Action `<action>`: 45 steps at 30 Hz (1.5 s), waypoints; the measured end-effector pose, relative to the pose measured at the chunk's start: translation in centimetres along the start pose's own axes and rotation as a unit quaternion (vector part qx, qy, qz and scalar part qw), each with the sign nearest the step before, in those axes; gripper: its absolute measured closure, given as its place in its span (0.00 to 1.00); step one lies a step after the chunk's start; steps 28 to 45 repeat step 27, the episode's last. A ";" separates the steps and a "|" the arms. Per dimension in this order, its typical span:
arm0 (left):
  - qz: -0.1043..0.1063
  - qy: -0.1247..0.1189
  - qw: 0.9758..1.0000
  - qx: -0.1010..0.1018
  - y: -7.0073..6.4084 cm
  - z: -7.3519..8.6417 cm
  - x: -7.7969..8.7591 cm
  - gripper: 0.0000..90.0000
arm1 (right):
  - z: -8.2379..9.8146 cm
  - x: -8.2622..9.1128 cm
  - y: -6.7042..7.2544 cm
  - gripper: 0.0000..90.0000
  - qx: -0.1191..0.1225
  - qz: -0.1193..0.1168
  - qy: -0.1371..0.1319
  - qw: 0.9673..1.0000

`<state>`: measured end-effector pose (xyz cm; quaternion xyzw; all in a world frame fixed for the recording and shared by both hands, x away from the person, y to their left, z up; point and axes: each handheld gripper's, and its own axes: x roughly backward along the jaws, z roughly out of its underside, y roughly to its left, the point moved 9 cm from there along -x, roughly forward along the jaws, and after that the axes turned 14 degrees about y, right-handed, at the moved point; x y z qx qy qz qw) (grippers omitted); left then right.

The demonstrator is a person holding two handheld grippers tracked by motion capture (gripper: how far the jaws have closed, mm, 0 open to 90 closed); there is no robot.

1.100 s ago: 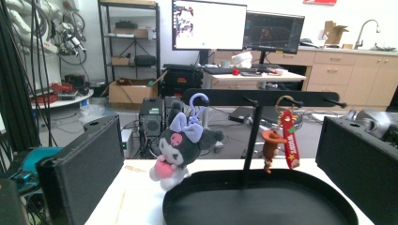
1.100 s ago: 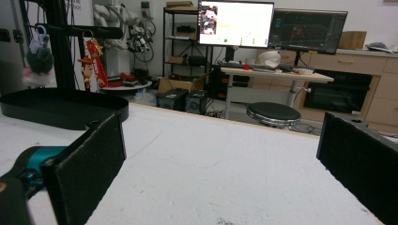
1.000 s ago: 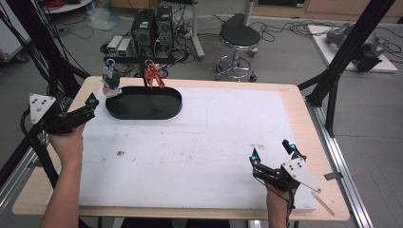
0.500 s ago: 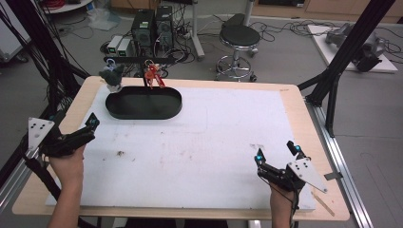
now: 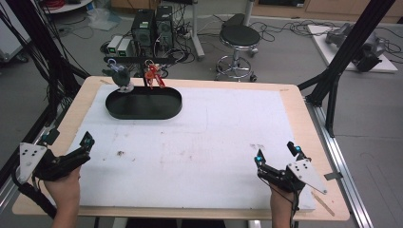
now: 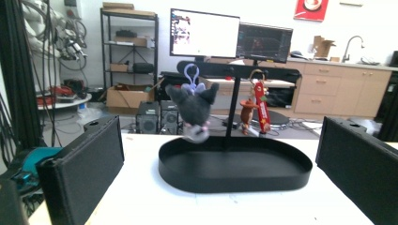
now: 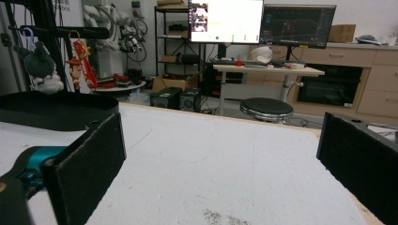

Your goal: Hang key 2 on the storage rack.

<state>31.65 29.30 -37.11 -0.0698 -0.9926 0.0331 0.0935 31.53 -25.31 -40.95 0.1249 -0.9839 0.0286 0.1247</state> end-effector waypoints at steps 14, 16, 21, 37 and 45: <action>0.010 -0.010 1.000 -0.002 0.8 2.4 0.0 0.02 | 0.5 0.3 -1.0 0.01 -0.006 0.008 -0.001 1.000; 0.007 -0.011 1.000 0.000 1.0 2.6 0.1 0.02 | 0.7 0.2 -0.9 0.01 -0.004 0.007 0.002 1.000; 0.013 -0.007 1.000 -0.003 0.9 3.0 0.0 0.02 | 0.7 0.1 -0.7 0.01 0.003 0.005 0.001 1.000; 0.010 0.001 1.000 -0.013 0.9 3.6 -0.4 0.02 | 0.8 0.1 -0.8 0.01 0.001 0.005 0.003 1.000; 0.010 0.001 1.000 -0.013 0.9 3.6 -0.4 0.02 | 0.8 0.1 -0.8 0.01 0.001 0.005 0.003 1.000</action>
